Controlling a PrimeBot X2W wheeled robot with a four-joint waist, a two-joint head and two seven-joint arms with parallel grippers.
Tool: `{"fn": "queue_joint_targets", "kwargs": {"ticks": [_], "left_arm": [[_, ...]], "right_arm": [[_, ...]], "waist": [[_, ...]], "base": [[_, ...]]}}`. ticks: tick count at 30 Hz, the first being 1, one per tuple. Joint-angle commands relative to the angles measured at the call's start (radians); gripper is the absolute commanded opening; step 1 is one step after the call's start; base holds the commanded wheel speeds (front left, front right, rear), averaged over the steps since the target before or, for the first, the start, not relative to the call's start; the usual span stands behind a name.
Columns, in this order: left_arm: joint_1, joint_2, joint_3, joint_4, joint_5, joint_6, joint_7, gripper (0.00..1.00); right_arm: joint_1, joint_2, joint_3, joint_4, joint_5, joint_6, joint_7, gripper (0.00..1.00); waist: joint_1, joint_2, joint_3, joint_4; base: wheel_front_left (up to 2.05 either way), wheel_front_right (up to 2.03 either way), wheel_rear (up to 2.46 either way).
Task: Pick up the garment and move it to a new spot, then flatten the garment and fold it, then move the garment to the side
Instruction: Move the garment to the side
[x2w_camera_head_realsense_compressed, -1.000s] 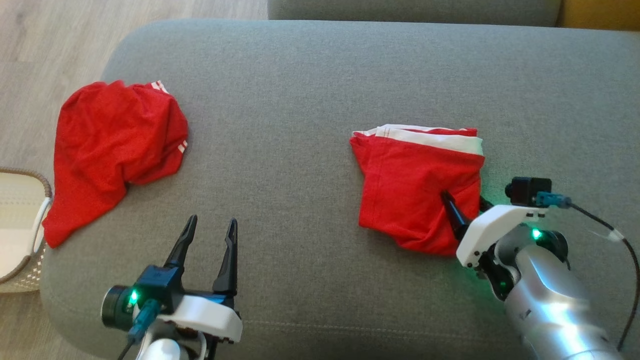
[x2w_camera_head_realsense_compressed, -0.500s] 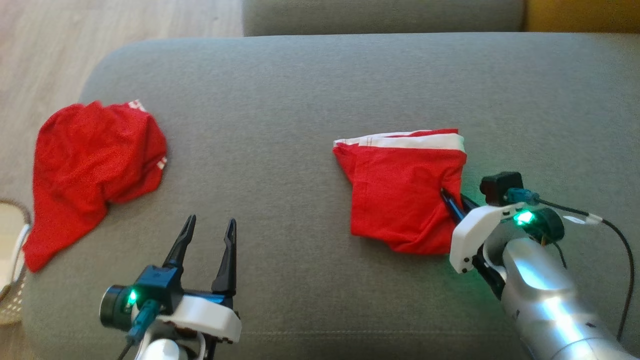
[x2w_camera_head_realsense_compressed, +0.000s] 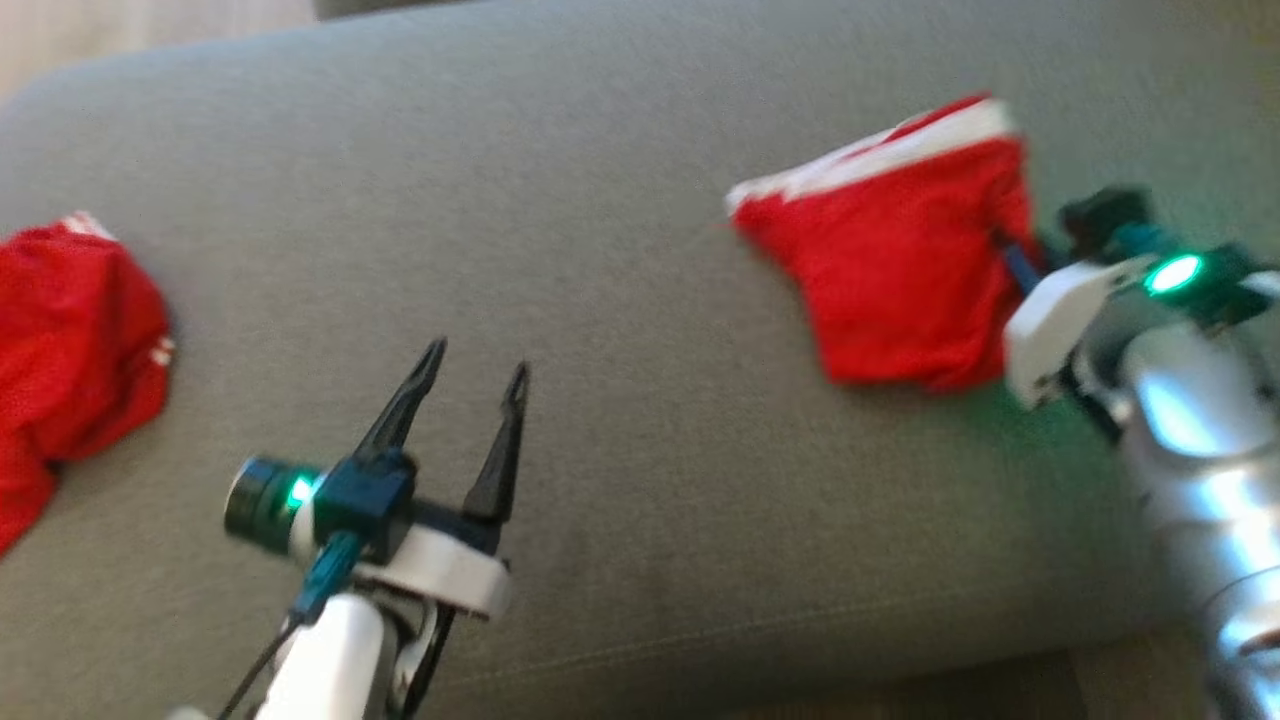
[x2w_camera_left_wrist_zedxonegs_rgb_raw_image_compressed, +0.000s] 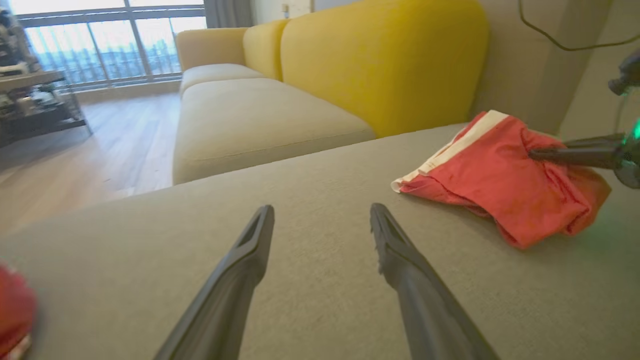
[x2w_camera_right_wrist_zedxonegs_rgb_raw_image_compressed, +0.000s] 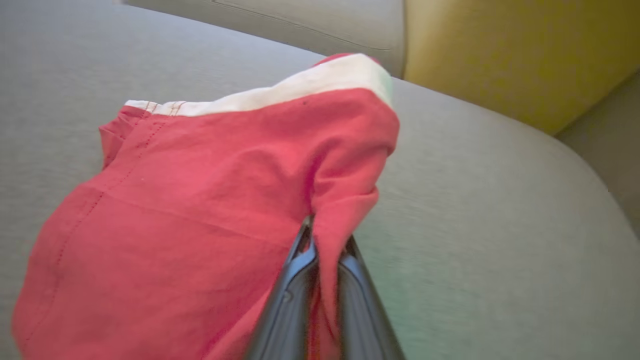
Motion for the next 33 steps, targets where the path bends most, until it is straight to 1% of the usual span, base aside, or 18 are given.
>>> {"fn": "queue_joint_targets", "kwargs": {"ticks": [1,8,12,16,20,29,30,31,32,33], "left_arm": [[-0.059,0.016,0.015,-0.025,0.014,-0.011,-0.008,1.00],[-0.209,0.079,-0.099,-0.009,0.057,-0.052,-0.008,1.00],[-0.295,0.121,-0.162,-0.010,0.062,-0.061,-0.008,1.00],[-0.358,0.150,-0.197,-0.013,0.048,-0.064,-0.008,1.00],[-0.383,0.157,-0.209,-0.015,0.034,-0.065,-0.008,1.00],[-0.395,0.173,-0.220,-0.006,0.012,-0.063,-0.008,1.00],[-0.393,0.173,-0.220,-0.005,0.009,-0.061,-0.008,1.00],[-0.390,0.172,-0.221,-0.003,0.007,-0.059,-0.008,1.00],[-0.387,0.170,-0.221,-0.002,0.004,-0.056,-0.008,1.00],[-0.384,0.168,-0.221,-0.001,0.001,-0.053,-0.008,1.00]], "right_arm": [[-0.044,-0.018,0.010,-0.033,0.009,0.000,0.000,0.00],[-0.141,-0.105,-0.024,-0.048,0.054,0.000,0.005,0.00],[-0.178,-0.132,-0.035,-0.059,0.058,0.000,0.003,0.00],[-0.211,-0.151,-0.067,-0.068,0.059,0.000,-0.004,0.00],[-0.228,-0.146,-0.095,-0.074,0.069,0.000,-0.015,0.00],[-0.224,-0.136,-0.143,-0.082,0.037,0.000,-0.039,0.00],[-0.222,-0.136,-0.148,-0.082,0.032,0.000,-0.041,0.20],[-0.220,-0.135,-0.153,-0.083,0.026,0.000,-0.043,0.61],[-0.219,-0.135,-0.159,-0.087,0.020,0.000,-0.047,0.94],[-0.219,-0.136,-0.170,-0.092,0.015,0.000,-0.051,1.00]], "waist": [[-0.0001,0.0000,0.072,-0.066],[-0.0001,0.0000,0.181,-0.128],[-0.0001,0.0000,0.236,-0.158],[-0.0001,0.0000,0.278,-0.185],[-0.0001,0.0000,0.298,-0.197],[-0.0001,0.0000,0.306,-0.203],[-0.0001,0.0000,0.302,-0.201],[-0.0001,0.0000,0.298,-0.199],[-0.0001,0.0000,0.293,-0.197],[-0.0001,0.0000,0.288,-0.194]], "base": [[0.00,0.00,0.00],[0.00,0.00,0.00],[0.00,0.00,0.00],[0.00,0.00,0.00],[0.00,0.00,0.00],[0.00,0.00,0.00],[0.00,0.00,0.00],[0.00,0.00,0.00],[0.00,0.00,0.00],[0.00,0.00,0.00]]}}
